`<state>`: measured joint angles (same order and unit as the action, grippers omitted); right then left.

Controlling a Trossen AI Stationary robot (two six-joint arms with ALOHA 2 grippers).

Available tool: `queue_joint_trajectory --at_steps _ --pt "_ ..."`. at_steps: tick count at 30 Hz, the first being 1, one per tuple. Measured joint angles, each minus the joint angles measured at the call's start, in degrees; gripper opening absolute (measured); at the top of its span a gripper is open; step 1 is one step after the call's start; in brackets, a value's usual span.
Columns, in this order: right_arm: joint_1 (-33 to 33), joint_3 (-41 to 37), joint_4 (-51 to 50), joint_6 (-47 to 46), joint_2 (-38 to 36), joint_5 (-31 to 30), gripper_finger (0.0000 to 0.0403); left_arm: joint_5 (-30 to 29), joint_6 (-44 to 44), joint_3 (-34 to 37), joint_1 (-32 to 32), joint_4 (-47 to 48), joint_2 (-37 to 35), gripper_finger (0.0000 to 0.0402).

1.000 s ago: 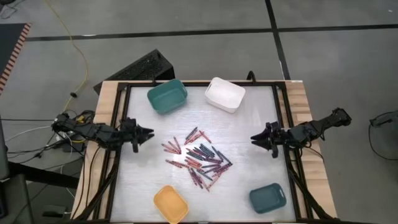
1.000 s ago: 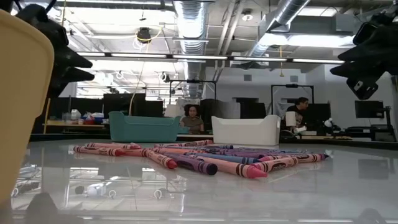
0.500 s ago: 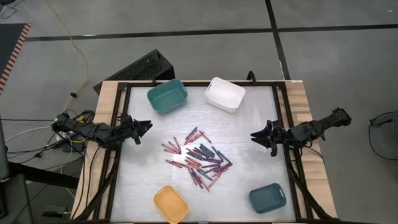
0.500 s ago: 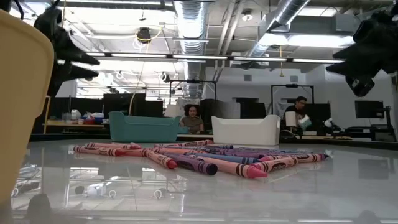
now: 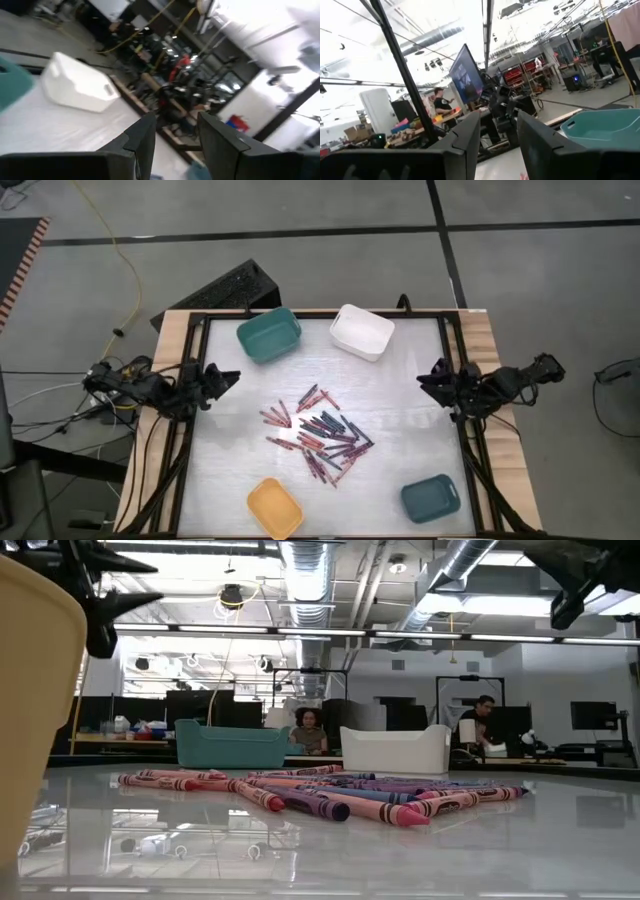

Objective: Sort crayons
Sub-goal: Put the blue crayon into the white bin

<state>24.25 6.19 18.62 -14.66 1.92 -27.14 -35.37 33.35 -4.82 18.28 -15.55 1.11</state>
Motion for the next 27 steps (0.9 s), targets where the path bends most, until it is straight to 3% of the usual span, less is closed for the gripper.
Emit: queue_joint_trajectory --at_steps 5,10,16,20,27 --pt "0.00 4.37 -5.61 0.70 4.74 -3.14 0.0140 1.11 -2.76 -0.86 0.00 -3.06 3.34 0.0152" --pt "-0.02 12.96 -9.96 3.62 15.72 -7.61 0.0140 3.01 -8.11 -6.02 0.04 -3.31 9.94 0.0181" --pt "-0.02 28.77 -29.30 -1.02 33.52 -10.35 0.0146 5.54 -11.40 -14.31 0.04 1.27 19.43 0.0216" --pt "-0.02 39.90 -45.23 -7.96 46.50 -9.50 0.0165 5.90 -7.59 -19.94 0.04 11.92 24.80 0.0227" --pt "-0.48 52.42 -63.29 -19.03 65.63 -0.37 0.0193 9.45 -1.78 -25.44 0.02 23.72 31.84 0.0228"
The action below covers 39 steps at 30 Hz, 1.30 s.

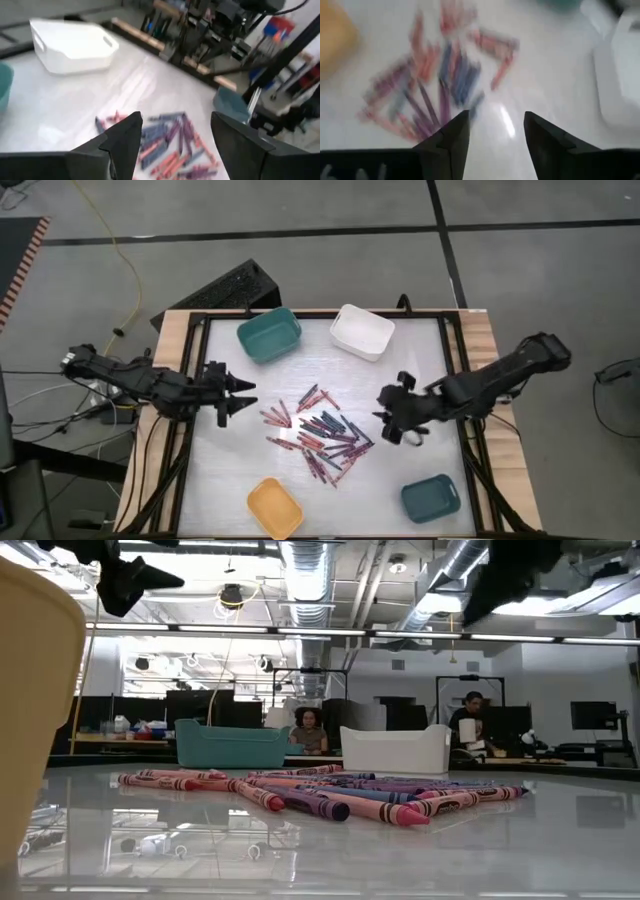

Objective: Sort crayons
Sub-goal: Put the blue crayon into the white bin

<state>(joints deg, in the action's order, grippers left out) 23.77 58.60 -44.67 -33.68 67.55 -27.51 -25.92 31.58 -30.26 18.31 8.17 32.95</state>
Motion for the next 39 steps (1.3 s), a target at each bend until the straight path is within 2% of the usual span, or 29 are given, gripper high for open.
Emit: queue_joint_trajectory --at_steps 6,14,30,39 --pt "-0.21 0.73 -0.67 -5.73 11.63 6.36 0.0188 1.77 1.13 -0.05 0.00 0.66 3.62 0.0228" --pt "-0.74 0.75 4.11 -8.53 21.48 6.67 0.0183 2.12 1.85 -0.05 0.00 1.93 6.11 0.0228" --pt "-4.43 -0.78 8.58 -8.81 26.75 12.52 0.0182 2.17 0.78 -0.02 -0.04 2.60 6.51 0.0228" --pt "-4.44 -2.48 11.59 -10.01 28.55 14.27 0.0182 2.19 0.77 -0.02 -0.02 3.25 6.53 0.0228"
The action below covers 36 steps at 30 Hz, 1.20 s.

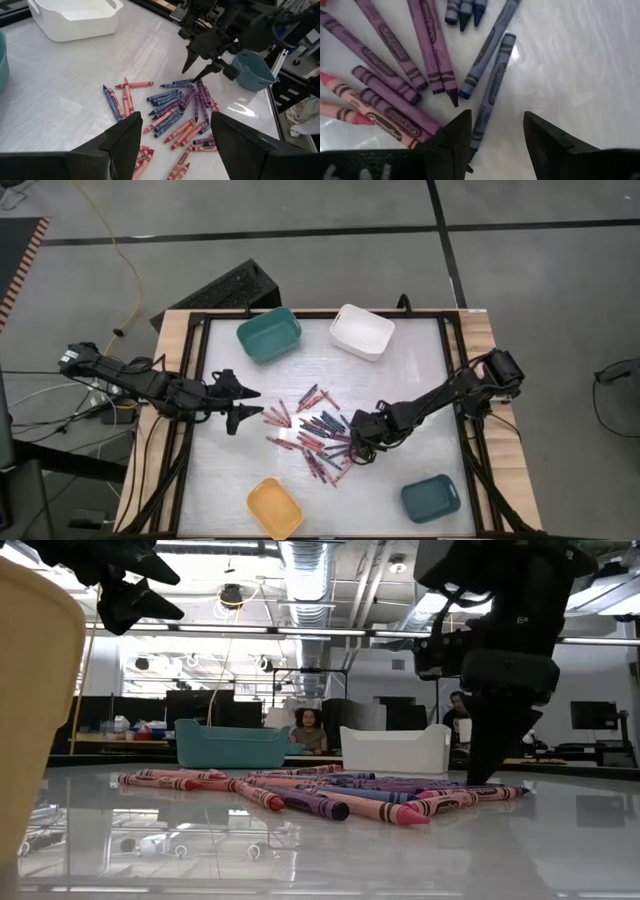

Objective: Sort crayons
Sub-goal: Put the blue crayon into the white bin

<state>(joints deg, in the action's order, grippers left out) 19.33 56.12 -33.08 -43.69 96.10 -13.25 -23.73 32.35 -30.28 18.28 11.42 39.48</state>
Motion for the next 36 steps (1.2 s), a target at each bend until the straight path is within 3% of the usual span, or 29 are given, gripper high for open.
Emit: queue_joint_trajectory --at_steps 7,12,18,26,33,36 --pt "-0.21 0.00 0.32 0.01 0.06 0.03 0.0180 -0.70 0.01 0.00 0.00 0.35 0.00 0.0228" --pt "-1.15 -0.04 0.26 -0.24 0.76 0.35 0.0156 -0.74 0.01 0.01 0.00 0.47 0.00 0.0228" --pt "-1.60 -1.73 0.94 -2.19 0.43 0.14 0.0108 -0.79 1.27 0.02 0.02 1.96 0.00 0.0228" --pt "-3.51 -1.95 0.35 -1.04 0.43 0.54 0.0009 -3.21 1.62 0.07 0.02 3.75 -0.02 0.0228" --pt "-7.23 -1.67 0.99 -0.85 -0.45 4.03 0.0003 -10.24 4.17 0.07 -1.12 4.36 -0.02 0.0228" --pt "-9.85 -1.36 1.77 0.56 -1.67 0.32 0.0003 -12.27 5.23 0.07 -3.34 4.22 -0.42 0.0228"
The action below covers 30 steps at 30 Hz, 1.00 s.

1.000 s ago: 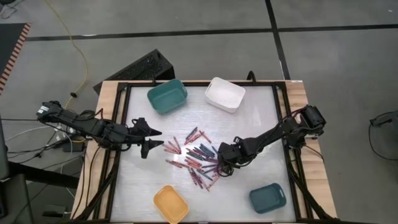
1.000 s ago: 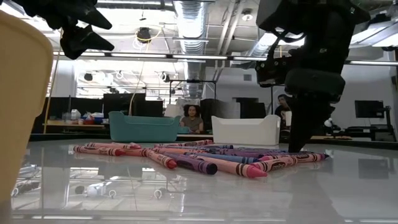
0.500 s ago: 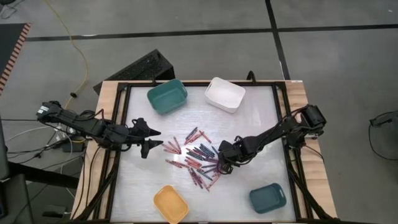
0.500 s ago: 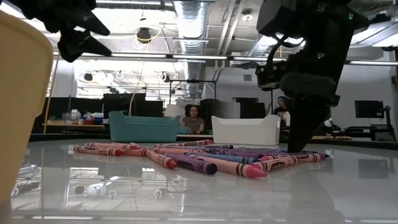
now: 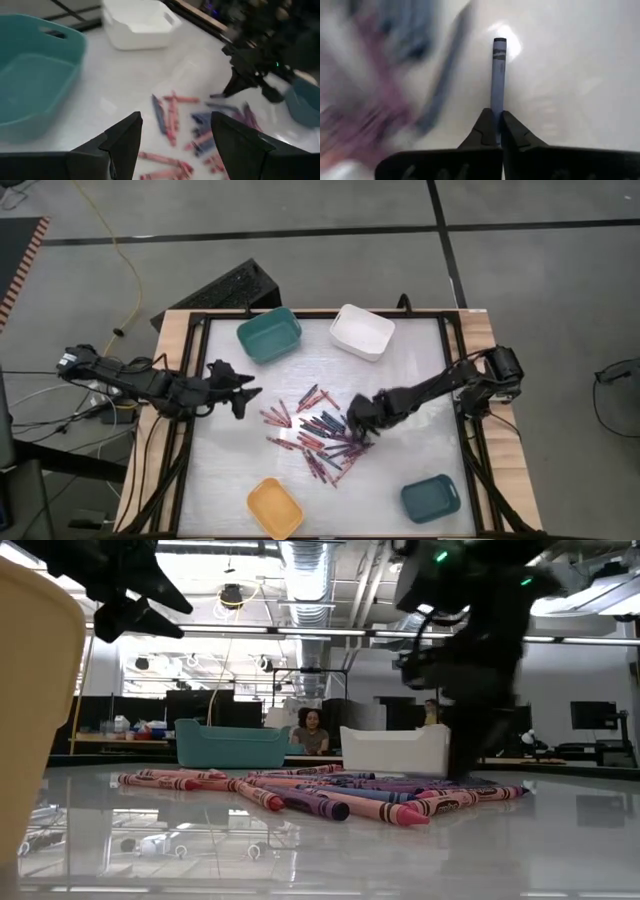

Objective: Sort crayons
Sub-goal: Put the blue crayon into the white bin

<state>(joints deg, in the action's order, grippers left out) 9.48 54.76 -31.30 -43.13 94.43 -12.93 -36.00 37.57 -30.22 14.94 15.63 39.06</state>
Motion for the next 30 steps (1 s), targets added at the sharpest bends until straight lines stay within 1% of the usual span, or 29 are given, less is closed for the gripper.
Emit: queue_joint_trajectory --at_steps 3,6,8,10,11,12,14,16,19,21,23,25,27,30 --pt "-3.23 0.20 0.01 2.50 -2.78 -3.53 0.0002 0.46 -0.43 0.00 -2.32 1.16 -0.10 0.0228" --pt "-5.98 0.17 -0.49 7.26 -4.66 -6.10 0.0002 0.76 -2.99 0.00 -4.35 3.68 0.19 0.0228" --pt "-7.85 0.13 0.56 11.72 -6.28 -10.11 0.0001 0.81 -4.16 0.00 -5.30 5.88 0.36 0.0228" --pt "-10.14 0.24 2.21 16.04 -8.28 -15.26 0.0001 0.90 -3.77 0.46 -5.62 6.50 0.34 0.0228" --pt "-11.60 0.24 3.20 17.29 -9.04 -17.23 0.0001 0.88 -2.20 0.84 -5.62 6.50 0.34 0.0228" --pt "-13.16 0.24 4.28 17.94 -9.74 -17.97 0.0001 0.91 0.07 1.23 -5.56 6.54 0.36 0.0228" --pt "-16.32 0.24 6.55 18.08 -11.05 -17.25 0.0001 1.26 5.31 1.46 -5.53 6.52 0.46 0.0228" --pt "-19.22 0.24 9.09 18.95 -12.54 -16.78 0.0001 2.01 7.30 1.44 -5.56 6.33 0.69 0.0228" --pt "-23.76 0.31 11.94 22.38 -13.72 -16.92 0.0000 4.59 7.54 1.46 -5.50 6.29 0.70 0.0228" --pt "-26.95 0.31 12.48 23.53 -13.81 -16.83 0.0000 5.30 7.92 1.46 -5.47 6.19 0.71 0.0228" --pt "-30.07 0.31 12.56 23.69 -13.69 -15.74 0.0000 5.13 8.59 1.46 -5.49 6.22 0.71 0.0228" --pt "-32.78 0.31 12.13 23.72 -12.93 -13.19 0.0001 4.47 9.11 1.45 -5.49 6.15 0.71 0.0228" --pt "-34.66 0.31 11.70 23.71 -11.48 -11.28 0.0003 4.25 9.09 1.46 -5.49 6.12 0.71 0.0228" --pt "-36.37 0.28 11.44 24.30 -9.60 -10.53 0.0010 4.23 8.82 1.46 -5.49 6.13 0.71 0.0228"
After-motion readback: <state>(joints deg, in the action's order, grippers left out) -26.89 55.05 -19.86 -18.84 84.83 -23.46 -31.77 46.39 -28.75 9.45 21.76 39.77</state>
